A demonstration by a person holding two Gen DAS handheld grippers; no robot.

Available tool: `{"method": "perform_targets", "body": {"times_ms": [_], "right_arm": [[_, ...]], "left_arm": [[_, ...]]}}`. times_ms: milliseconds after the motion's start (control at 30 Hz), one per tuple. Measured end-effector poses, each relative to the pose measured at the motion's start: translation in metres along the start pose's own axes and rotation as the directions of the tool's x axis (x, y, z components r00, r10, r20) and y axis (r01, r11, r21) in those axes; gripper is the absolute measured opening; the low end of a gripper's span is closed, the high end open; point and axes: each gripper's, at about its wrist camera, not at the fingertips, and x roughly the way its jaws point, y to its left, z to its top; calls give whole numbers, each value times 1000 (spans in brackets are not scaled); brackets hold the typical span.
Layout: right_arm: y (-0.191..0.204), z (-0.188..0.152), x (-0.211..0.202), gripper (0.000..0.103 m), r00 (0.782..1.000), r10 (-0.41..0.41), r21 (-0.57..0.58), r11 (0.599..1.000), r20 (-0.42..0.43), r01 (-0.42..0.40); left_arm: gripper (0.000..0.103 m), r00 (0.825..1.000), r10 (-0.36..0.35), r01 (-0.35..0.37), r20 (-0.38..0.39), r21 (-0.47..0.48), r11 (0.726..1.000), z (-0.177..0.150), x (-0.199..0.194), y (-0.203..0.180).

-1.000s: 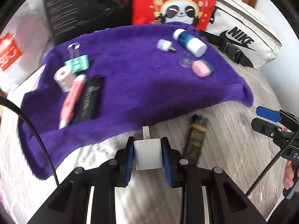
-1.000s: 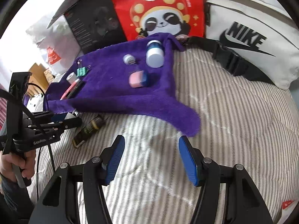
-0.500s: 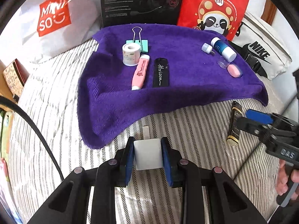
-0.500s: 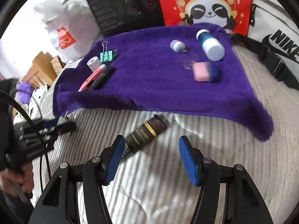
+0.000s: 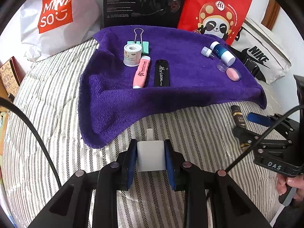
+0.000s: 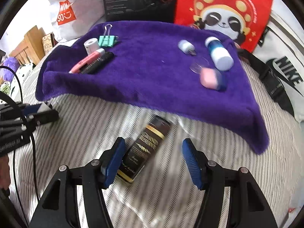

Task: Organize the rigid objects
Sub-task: 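Grasp the gold-and-black Grand Reserve tube with the right gripper while the left holds the charger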

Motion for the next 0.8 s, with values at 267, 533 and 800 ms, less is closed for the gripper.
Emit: {"method": "perform_targets", "body": {"times_ms": [267, 533, 800], "right_arm": [[-16, -14, -7, 59, 1000, 0, 17, 1000, 15, 0], [-9, -16, -11, 23, 998, 30, 46, 998, 50, -32], [-4, -10, -9, 24, 998, -8, 22, 1000, 55, 7]], "left_arm": [[27, 1000, 10, -10, 3, 4, 1000, -1, -1, -3], [27, 1000, 13, -13, 1, 7, 1000, 1, 1, -5], [26, 999, 43, -44, 23, 35, 998, 0, 3, -12]]}}
